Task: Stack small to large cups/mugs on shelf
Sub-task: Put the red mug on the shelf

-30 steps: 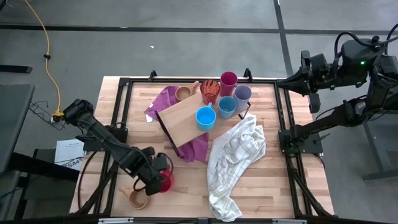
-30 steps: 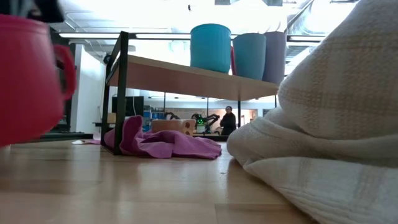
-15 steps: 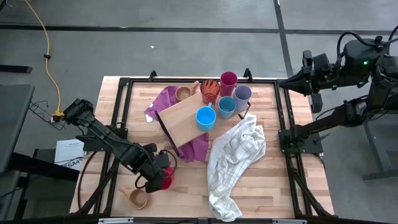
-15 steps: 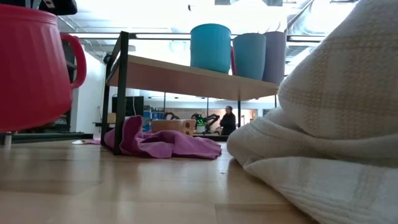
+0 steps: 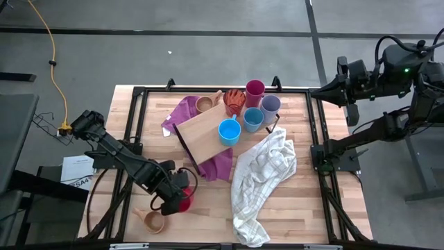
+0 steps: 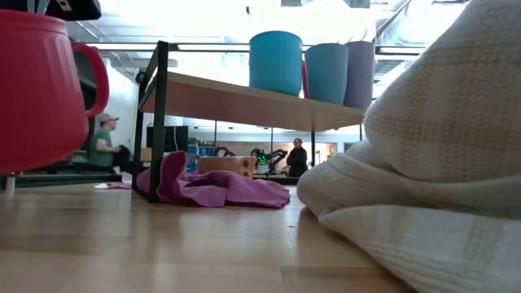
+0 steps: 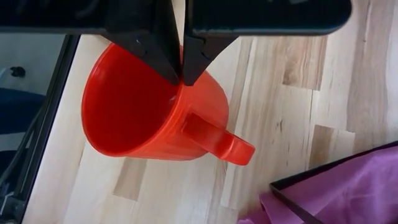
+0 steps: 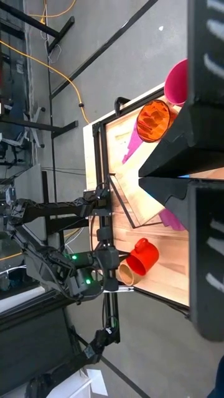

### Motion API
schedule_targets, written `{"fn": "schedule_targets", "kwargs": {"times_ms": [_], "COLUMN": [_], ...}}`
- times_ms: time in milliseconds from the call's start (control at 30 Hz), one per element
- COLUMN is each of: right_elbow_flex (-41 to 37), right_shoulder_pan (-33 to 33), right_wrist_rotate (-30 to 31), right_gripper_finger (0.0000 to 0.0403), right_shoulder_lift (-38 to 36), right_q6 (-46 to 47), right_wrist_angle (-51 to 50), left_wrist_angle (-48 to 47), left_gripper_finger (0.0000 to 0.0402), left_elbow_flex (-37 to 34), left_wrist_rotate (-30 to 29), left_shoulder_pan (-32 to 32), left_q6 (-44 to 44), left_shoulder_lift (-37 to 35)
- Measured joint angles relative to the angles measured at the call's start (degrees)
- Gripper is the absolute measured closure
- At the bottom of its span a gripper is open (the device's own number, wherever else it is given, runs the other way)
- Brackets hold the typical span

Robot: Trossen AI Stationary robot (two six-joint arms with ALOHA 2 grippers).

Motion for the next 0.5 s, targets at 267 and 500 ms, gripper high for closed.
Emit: {"fn": "schedule_targets", "kwargs": {"times_ms": [267,500], "right_elbow_flex": [0.0,0.0], "right_shoulder_pan": [-0.01,0.0], "right_wrist_rotate": [0.0,0.0], "right_gripper_finger": [0.0403,0.0403], "right_shoulder_lift": [0.01,0.0], "right_q6": [0.0,-0.08], "right_wrist_angle": [-0.24,-0.22], "left_wrist_angle": [-0.98,-0.44], "left_gripper_finger": [0.0401,0.0401], "left_elbow_flex": [0.0,0.02], "left_wrist_rotate": [0.84,3.53], "left_shoulder_pan": [0.03,0.04], "left_q6": [0.78,2.28], "left_shoulder_lift": [0.0,2.19]}}
